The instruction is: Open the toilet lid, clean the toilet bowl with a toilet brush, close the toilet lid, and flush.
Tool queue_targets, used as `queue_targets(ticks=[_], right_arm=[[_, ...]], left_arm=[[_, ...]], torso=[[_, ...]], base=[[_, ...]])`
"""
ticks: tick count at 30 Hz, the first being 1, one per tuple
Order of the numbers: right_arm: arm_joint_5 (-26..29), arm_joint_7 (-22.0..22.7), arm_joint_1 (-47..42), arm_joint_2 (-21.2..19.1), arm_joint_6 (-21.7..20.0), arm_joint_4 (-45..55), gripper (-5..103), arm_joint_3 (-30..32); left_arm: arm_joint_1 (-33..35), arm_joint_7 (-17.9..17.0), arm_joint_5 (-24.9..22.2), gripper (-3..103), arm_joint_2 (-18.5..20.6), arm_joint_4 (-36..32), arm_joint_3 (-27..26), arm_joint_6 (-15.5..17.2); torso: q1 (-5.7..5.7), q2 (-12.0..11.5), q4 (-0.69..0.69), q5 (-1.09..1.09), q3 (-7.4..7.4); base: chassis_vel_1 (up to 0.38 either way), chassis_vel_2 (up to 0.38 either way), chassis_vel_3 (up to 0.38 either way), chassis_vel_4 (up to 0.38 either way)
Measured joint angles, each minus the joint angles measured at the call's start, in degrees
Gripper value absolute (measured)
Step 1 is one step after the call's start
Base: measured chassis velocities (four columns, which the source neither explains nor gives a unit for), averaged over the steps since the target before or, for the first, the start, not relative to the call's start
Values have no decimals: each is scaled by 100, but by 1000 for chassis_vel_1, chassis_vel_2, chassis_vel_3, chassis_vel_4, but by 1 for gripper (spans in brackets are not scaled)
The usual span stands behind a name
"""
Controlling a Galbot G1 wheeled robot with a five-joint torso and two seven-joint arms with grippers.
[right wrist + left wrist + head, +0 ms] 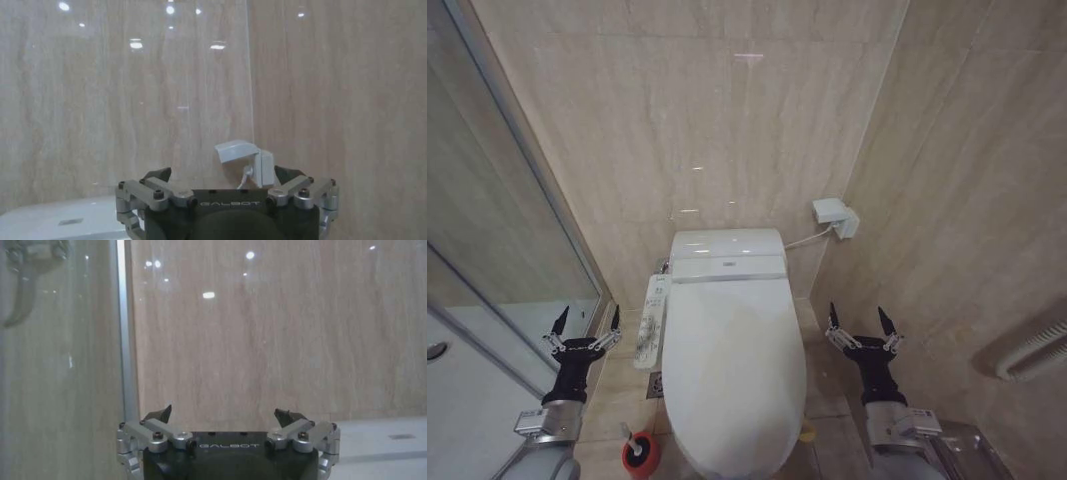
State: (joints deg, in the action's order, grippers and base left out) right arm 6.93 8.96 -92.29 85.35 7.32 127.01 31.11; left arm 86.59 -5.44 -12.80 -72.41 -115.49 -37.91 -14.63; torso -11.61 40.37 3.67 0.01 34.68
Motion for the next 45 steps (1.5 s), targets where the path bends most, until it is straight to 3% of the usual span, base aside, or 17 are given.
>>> queue_targets(ticks=[45], right_arm=[[0,0,3,0,0,0,100,1]], left_arm=[[-332,72,15,100,7,388,78,-72]], torso=[[-6,-2,-1,-1,2]], base=[[-58,58,59,-63]])
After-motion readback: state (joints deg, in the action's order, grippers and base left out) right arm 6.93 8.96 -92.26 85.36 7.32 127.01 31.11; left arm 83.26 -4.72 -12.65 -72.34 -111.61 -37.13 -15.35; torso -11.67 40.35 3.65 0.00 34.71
